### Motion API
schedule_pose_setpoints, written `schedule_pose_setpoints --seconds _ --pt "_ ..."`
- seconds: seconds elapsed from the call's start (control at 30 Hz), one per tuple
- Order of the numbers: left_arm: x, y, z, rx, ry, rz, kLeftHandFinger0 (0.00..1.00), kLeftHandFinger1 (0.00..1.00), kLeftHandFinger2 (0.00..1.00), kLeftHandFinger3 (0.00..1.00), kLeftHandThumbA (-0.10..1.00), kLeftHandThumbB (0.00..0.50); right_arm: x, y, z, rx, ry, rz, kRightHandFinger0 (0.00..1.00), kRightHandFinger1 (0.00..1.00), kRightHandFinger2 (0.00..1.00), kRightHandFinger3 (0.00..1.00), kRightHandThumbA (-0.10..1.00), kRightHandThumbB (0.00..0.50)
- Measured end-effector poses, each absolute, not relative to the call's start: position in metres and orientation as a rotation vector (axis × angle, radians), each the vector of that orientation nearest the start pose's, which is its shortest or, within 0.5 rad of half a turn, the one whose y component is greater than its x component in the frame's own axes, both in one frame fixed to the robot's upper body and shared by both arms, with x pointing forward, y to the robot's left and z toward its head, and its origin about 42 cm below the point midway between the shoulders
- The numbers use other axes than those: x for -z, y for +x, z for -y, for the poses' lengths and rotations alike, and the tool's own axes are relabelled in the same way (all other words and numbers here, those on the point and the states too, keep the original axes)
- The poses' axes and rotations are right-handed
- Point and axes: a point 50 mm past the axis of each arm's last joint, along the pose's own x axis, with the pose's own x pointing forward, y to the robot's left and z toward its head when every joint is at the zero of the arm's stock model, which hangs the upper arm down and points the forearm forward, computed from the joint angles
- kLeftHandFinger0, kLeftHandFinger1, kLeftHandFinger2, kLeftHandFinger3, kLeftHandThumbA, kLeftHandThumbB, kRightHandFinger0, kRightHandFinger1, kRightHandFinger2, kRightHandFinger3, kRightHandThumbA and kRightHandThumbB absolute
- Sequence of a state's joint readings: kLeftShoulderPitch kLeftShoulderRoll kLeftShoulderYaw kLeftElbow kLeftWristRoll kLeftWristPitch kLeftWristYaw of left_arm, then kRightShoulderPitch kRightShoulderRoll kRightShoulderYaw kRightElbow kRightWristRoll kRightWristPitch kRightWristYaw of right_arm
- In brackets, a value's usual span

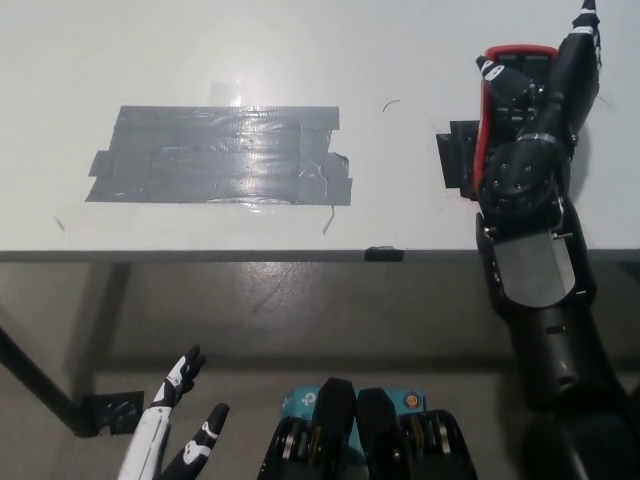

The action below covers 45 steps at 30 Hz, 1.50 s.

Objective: The robot first picks the multimeter with right hand and then unfolds the black stand on the back of it using left hand

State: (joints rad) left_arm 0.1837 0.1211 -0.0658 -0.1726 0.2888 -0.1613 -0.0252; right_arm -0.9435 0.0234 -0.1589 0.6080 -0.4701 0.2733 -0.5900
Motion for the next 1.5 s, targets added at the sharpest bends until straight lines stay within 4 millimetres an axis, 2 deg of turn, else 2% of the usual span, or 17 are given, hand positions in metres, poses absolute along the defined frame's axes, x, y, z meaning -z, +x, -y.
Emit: schedule_pose_setpoints --seconds 0.2,0.4,0.7,0.77,0.87,0.97,1.23,1.4,1.5 --pt "-0.108 0.222 -0.232 0.102 0.410 0.152 1.00 1.00 1.00 1.00 0.82 0.044 -0.307 0.533 0.164 0.593 -0.384 0.134 1.00 1.00 1.00 1.00 0.95 0.466" --pt "-0.107 0.220 -0.231 0.107 0.413 0.157 1.00 1.00 1.00 1.00 0.81 0.032 -0.305 0.547 0.165 0.578 -0.402 0.070 1.00 1.00 1.00 1.00 0.97 0.494" --pt "-0.108 0.220 -0.231 0.114 0.422 0.169 1.00 1.00 1.00 1.00 0.76 0.038 -0.318 0.559 0.163 0.564 -0.403 0.046 1.00 1.00 1.00 1.00 0.95 0.499" --pt "-0.108 0.220 -0.231 0.114 0.424 0.169 1.00 1.00 1.00 1.00 0.76 0.038 -0.319 0.560 0.162 0.560 -0.401 0.047 1.00 1.00 1.00 1.00 0.91 0.500" --pt "-0.108 0.220 -0.232 0.115 0.427 0.169 1.00 1.00 1.00 1.00 0.74 0.034 -0.315 0.561 0.161 0.557 -0.405 0.030 1.00 1.00 1.00 1.00 0.89 0.493" --pt "-0.108 0.220 -0.233 0.115 0.430 0.169 1.00 1.00 1.00 1.00 0.72 0.029 -0.307 0.562 0.161 0.554 -0.409 0.000 1.00 1.00 1.00 1.00 0.92 0.487" --pt "-0.108 0.220 -0.234 0.120 0.440 0.175 1.00 1.00 1.00 1.00 0.73 0.028 -0.295 0.563 0.164 0.554 -0.410 -0.060 1.00 1.00 1.00 1.00 0.92 0.493" --pt "-0.109 0.220 -0.234 0.121 0.442 0.181 1.00 1.00 1.00 1.00 0.75 0.024 -0.296 0.565 0.164 0.563 -0.398 -0.075 1.00 1.00 1.00 1.00 0.87 0.465" --pt "-0.109 0.220 -0.234 0.123 0.445 0.185 1.00 1.00 1.00 1.00 0.75 0.024 -0.299 0.566 0.165 0.571 -0.383 -0.075 1.00 1.00 1.00 1.00 0.87 0.475"
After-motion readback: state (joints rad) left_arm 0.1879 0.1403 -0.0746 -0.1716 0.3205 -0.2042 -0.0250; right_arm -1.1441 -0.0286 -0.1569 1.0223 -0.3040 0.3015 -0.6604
